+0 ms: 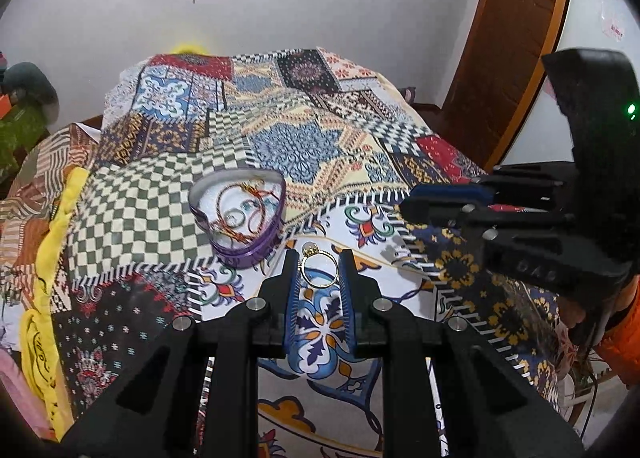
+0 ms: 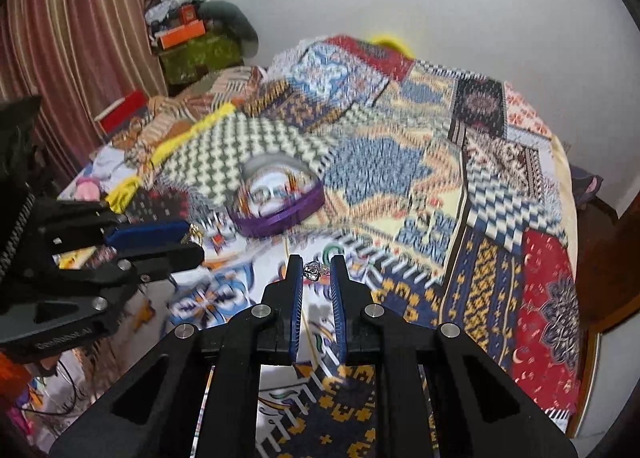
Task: Organize jewelry
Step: 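Grasp a gold ring with the left tool while the right tool grasps a silver piece, then carry both held pieces over the purple heart tin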
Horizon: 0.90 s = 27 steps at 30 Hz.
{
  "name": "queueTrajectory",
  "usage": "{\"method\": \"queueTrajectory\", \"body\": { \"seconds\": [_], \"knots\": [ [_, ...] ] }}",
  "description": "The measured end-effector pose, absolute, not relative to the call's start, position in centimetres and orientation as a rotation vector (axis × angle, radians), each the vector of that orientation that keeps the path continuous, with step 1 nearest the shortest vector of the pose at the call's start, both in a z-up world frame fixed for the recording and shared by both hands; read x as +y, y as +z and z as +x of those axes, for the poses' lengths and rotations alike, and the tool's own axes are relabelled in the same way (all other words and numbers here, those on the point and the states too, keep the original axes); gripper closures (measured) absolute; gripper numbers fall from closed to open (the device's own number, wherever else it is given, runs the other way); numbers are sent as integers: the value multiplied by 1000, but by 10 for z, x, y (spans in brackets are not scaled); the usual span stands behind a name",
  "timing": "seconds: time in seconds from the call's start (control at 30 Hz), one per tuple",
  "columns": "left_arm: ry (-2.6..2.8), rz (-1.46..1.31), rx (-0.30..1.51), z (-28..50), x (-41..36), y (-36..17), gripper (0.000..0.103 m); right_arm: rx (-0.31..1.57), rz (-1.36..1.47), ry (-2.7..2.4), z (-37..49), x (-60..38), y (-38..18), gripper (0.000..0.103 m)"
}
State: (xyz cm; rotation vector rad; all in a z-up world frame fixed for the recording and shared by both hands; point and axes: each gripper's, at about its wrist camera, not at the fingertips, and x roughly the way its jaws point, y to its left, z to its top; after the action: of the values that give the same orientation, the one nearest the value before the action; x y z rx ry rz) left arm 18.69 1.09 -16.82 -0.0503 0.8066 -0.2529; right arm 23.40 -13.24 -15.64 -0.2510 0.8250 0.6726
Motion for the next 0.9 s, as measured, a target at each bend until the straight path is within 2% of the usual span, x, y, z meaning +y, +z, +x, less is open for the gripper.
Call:
{"method": "queueTrajectory", "body": {
  "seconds": [0.47, 0.9],
  "knots": [
    [-190, -49, 713, 189, 37, -133, 85, 695, -165, 729, 239, -110, -106, 91],
    [-137, -53, 688, 213, 64, -130, 85, 694, -162, 782, 260, -75, -111, 91]
  ]
}}
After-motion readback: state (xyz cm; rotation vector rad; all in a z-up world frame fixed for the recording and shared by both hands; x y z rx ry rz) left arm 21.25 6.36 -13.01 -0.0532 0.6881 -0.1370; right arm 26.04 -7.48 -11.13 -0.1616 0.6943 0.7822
